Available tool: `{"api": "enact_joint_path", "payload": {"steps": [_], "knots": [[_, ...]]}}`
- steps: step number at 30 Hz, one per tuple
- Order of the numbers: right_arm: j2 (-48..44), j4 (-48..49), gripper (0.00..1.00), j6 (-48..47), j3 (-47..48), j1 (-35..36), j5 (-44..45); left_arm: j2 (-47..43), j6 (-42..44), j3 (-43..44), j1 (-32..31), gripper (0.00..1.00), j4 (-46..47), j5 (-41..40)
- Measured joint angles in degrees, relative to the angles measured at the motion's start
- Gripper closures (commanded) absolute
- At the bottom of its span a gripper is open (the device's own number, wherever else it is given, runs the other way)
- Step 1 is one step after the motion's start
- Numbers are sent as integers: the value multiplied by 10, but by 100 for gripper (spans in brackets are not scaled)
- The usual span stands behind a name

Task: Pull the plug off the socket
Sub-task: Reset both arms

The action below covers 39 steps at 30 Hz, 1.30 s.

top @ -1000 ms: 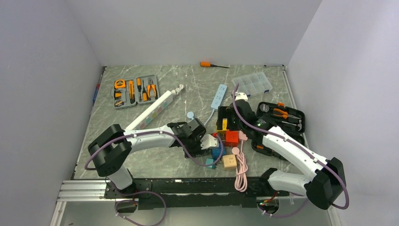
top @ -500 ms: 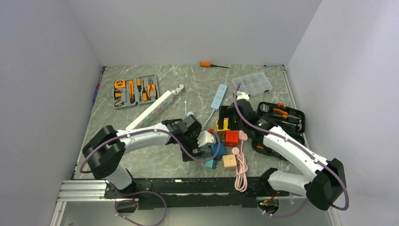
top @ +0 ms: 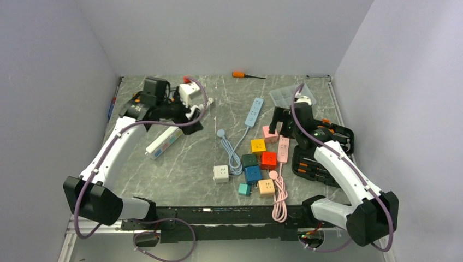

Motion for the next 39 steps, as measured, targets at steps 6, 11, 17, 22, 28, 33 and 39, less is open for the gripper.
{"api": "enact_joint_path", "payload": {"steps": [6,11,17,22,28,33,39], "knots": [[36,3,0,1,29,-111,55,0,-15,14,127,1,-24,4],[43,54,0,10,-12,-152,160,-1,-41,-9,238,1,7,-6],[47,178,0,-44,-127,-154,278,-4,-85,-102,334,1,96,-73],[77,272,0,-60,-140,-159,332,-26,-110,-200,338,1,185,-126],[70,416,0,-75,-214,-179,330,-66,-141,-333,337,1,341,-163],[70,512,0,-97,-266,-184,314,-87,-167,-452,337,1,487,-164],[115,627,0,-127,-298,-184,299,-95,-185,-542,327,1,663,-167]]}}
